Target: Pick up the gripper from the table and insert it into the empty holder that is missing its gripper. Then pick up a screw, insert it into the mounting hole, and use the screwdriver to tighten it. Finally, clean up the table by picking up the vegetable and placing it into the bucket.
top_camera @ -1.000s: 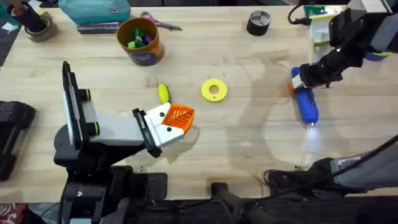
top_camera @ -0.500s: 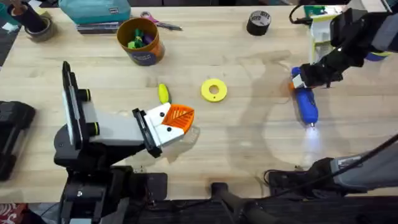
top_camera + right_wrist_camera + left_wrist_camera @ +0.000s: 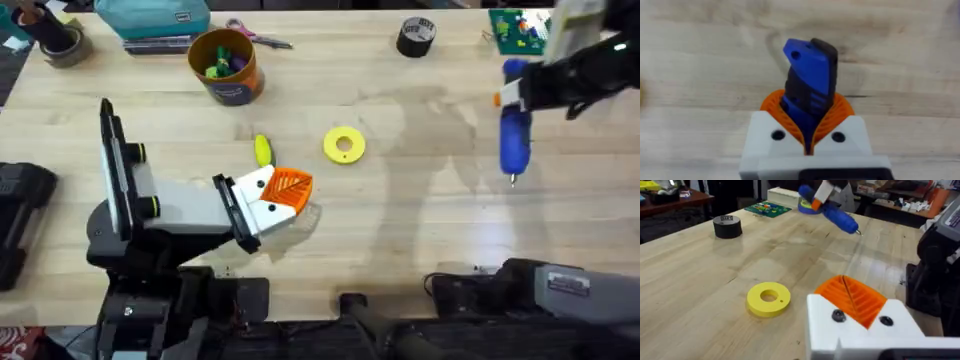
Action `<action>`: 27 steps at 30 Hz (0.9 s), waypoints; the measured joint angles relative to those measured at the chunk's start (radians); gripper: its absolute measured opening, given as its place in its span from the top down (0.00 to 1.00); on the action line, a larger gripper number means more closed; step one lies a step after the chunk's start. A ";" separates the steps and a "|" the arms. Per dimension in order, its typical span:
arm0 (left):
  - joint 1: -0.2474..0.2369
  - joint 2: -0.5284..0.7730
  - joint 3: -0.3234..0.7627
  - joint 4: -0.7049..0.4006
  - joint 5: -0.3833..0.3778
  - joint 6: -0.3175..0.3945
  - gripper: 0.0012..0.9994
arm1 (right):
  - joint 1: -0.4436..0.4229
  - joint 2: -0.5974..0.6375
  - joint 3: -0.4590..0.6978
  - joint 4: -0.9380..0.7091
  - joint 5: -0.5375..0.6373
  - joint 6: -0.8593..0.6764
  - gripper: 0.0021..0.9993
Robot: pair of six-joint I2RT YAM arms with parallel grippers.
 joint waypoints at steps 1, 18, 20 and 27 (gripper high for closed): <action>0.000 0.000 0.000 0.000 0.000 0.000 0.99 | 0.002 -0.033 0.002 0.005 0.000 0.004 0.98; 0.000 0.000 0.000 0.000 0.000 0.000 0.99 | 0.265 -0.481 0.009 0.435 -0.093 0.165 0.98; 0.000 0.000 0.000 0.000 0.000 0.000 0.99 | 0.302 -0.475 0.009 0.496 -0.152 0.195 0.98; 0.000 0.000 0.000 0.000 0.000 0.000 0.99 | 0.427 -0.383 0.009 0.745 -0.318 0.312 0.98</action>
